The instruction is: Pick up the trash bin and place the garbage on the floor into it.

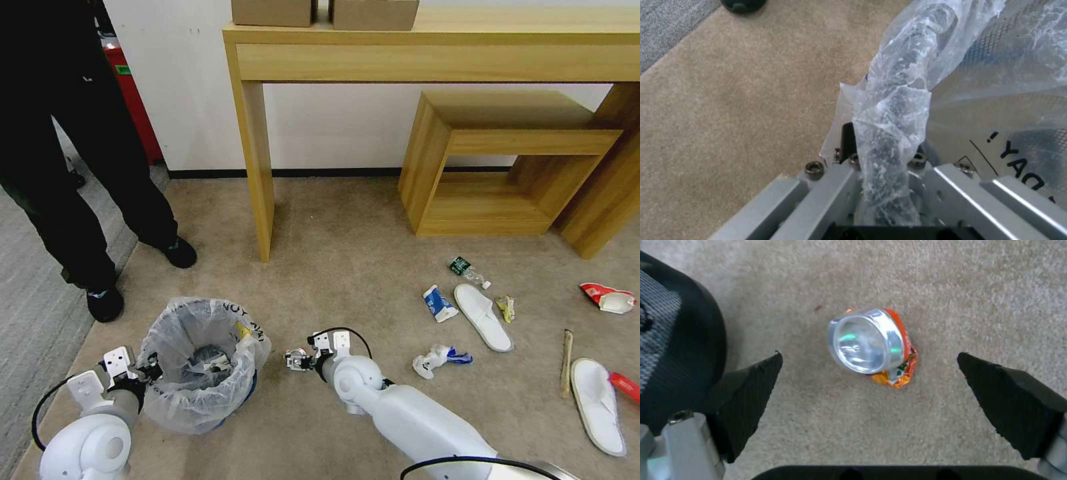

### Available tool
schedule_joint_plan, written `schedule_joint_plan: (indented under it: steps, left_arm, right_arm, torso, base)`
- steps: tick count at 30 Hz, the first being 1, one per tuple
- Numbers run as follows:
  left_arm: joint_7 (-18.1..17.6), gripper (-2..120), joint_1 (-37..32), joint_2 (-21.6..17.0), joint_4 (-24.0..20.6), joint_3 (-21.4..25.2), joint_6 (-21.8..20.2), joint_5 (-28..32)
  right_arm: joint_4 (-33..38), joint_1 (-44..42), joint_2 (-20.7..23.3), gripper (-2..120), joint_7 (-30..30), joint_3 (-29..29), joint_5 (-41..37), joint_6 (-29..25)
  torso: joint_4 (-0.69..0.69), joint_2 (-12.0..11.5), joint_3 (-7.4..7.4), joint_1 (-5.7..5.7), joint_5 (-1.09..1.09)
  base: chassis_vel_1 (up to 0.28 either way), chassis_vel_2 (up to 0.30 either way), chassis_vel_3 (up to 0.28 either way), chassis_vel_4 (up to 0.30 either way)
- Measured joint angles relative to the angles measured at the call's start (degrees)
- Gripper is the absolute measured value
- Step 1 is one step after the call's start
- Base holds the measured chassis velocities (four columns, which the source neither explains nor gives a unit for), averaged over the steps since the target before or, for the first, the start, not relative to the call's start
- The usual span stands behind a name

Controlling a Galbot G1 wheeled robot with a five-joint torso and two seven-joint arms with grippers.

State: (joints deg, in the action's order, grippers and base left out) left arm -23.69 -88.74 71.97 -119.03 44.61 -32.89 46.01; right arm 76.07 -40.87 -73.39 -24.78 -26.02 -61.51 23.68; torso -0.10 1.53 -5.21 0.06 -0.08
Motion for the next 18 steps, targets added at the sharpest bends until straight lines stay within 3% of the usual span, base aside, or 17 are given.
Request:
schedule_joint_plan:
  steps: [15, 18]
  left_arm:
    - [0.1, 1, -0.8, 0.7, -1.1, 0.3, 0.8, -0.1]
    - [0.2, 1, -1.0, 1.1, -1.3, 0.3, 1.0, -0.1]
  right_arm:
    - [-9.6, 2.5, -4.4, 99, 1.9, -2.8, 2.6, -2.0]
    - [-12.8, 3.3, -5.6, 93, 2.9, -4.1, 3.5, -3.4]
  torso:
    - [0.0, 0.0, 0.0, 0.0, 0.0]
    - [0.0, 0.0, 0.0, 0.0, 0.0]
  base:
    - [0.0, 0.0, 0.0, 0.0]
    - [0.0, 0.0, 0.0, 0.0]
